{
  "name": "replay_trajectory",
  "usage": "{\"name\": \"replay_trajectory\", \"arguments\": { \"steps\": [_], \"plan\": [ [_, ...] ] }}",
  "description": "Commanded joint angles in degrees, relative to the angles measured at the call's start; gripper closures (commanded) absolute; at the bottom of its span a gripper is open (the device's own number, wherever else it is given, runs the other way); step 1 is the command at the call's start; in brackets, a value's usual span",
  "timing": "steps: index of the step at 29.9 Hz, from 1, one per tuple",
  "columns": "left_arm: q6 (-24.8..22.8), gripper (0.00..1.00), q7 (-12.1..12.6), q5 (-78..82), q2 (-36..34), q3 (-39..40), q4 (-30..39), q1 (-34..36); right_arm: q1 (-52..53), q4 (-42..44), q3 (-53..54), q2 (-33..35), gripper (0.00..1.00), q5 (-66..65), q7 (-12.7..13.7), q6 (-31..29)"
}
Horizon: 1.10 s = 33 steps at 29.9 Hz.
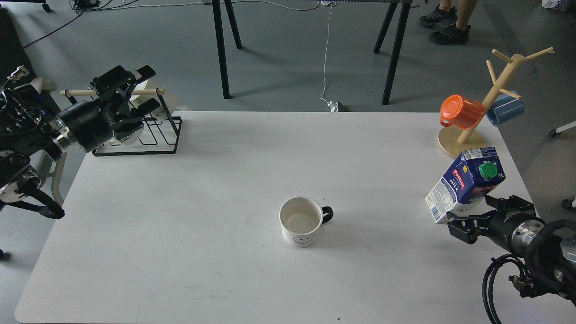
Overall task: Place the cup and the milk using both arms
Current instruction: 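Reach the right gripper to the milk carton and grasp it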
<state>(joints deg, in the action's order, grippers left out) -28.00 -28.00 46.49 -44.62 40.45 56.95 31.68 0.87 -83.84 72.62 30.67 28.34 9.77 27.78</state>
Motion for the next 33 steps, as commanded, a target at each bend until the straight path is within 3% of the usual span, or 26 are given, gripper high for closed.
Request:
{"name": "replay_trajectory", "arguments": {
  "steps": [1, 24, 26, 33],
  "plan": [
    [0.0, 0.01, 0.0, 0.0, 0.1, 0.1, 0.1, -0.1, -0.1, -0.1, 0.4, 0.4, 0.01, 0.0, 0.2, 0.0],
    [0.0, 0.01, 0.0, 0.0, 0.1, 0.0, -0.1, -0.1, 3.9, 2.2, -0.6, 0.2, 0.04, -0.5, 0.2, -0.6],
    [0.0, 0.01, 0.0, 0.0, 0.1, 0.0, -0.4, -0.2, 3.8, 2.2, -0.6, 0.2, 0.06, -0.5, 0.2, -0.7],
    [0.0, 0.01, 0.0, 0.0, 0.1, 0.0, -0.8, -0.5, 3.6, 2.2, -0.7, 0.2, 0.39, -0.6, 0.0, -1.8]
  ]
}}
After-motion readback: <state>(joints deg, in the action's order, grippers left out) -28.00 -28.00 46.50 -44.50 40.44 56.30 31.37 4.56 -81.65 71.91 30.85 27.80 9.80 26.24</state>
